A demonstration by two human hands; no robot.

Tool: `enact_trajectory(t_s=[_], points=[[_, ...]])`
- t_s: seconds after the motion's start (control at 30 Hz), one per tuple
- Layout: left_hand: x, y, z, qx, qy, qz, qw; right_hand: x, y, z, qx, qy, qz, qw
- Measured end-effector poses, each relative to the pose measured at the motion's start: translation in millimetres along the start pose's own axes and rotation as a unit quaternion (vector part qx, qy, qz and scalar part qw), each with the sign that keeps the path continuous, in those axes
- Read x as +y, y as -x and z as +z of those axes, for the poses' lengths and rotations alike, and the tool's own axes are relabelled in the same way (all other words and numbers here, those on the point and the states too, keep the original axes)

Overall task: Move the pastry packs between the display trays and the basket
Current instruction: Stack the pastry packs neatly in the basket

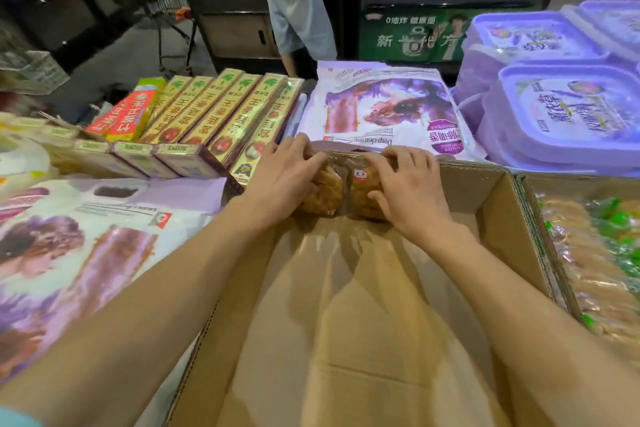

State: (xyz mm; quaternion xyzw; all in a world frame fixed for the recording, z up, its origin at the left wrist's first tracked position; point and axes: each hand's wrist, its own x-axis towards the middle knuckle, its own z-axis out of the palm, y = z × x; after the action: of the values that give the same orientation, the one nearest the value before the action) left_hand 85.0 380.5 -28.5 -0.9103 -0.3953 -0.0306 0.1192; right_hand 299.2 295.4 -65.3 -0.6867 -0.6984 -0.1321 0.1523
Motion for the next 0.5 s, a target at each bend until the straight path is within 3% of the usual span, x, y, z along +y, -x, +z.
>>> enact_trajectory(t_s=[0.27,0.37,0.5], points=[[0,46,-42,0.082,0.067,-0.076,0.991,-42,27,-51,0.032,-0.031,-0.032,0.998],[-38,144,-84,0.178,0.113,-0.109,0.972,-107,28,-82,0.039,-0.080,-0.089,0.992],[-103,370,-122,0.254,0.069,-0.231,0.937,-263,27,-122,0.044,-0.169,-0.198,0.964]])
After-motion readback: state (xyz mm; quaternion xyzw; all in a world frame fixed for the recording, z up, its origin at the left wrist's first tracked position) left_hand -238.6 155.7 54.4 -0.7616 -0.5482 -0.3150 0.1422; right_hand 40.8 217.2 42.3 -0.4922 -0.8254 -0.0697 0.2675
